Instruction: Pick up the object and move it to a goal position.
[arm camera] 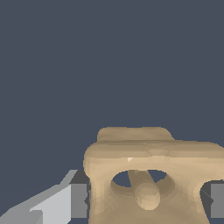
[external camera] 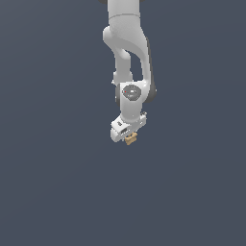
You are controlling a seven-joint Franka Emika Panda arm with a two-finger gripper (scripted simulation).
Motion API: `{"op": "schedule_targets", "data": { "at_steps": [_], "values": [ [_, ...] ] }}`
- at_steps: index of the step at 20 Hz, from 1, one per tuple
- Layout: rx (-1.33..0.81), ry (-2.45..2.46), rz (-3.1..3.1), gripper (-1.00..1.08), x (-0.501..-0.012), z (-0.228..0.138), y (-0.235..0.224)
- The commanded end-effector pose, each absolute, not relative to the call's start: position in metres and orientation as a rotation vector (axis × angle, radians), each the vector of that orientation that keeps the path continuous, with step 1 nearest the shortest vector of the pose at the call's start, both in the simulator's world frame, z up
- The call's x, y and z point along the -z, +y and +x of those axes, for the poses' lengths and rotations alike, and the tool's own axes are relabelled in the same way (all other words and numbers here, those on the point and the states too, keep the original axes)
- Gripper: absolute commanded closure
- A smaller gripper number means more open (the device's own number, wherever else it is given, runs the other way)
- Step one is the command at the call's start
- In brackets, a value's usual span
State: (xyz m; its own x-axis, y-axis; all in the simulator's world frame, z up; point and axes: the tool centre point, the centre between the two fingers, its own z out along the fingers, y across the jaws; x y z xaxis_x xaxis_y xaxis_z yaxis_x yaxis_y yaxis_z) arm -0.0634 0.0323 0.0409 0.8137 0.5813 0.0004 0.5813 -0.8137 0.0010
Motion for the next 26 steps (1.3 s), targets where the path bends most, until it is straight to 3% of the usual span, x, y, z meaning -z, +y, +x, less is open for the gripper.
{"op": "schedule_targets", "data": {
  "at_steps": [1, 12, 26],
  "values": [
    [0.000, 0.961, 2.991, 1.08, -0.040, -0.064, 0.033],
    [-0.001, 0.959, 2.991, 1.08, -0.044, -0.044, 0.017],
    [-0.001, 0.959, 2.991, 1.08, -0.057, 0.029, -0.041]
  ]
}}
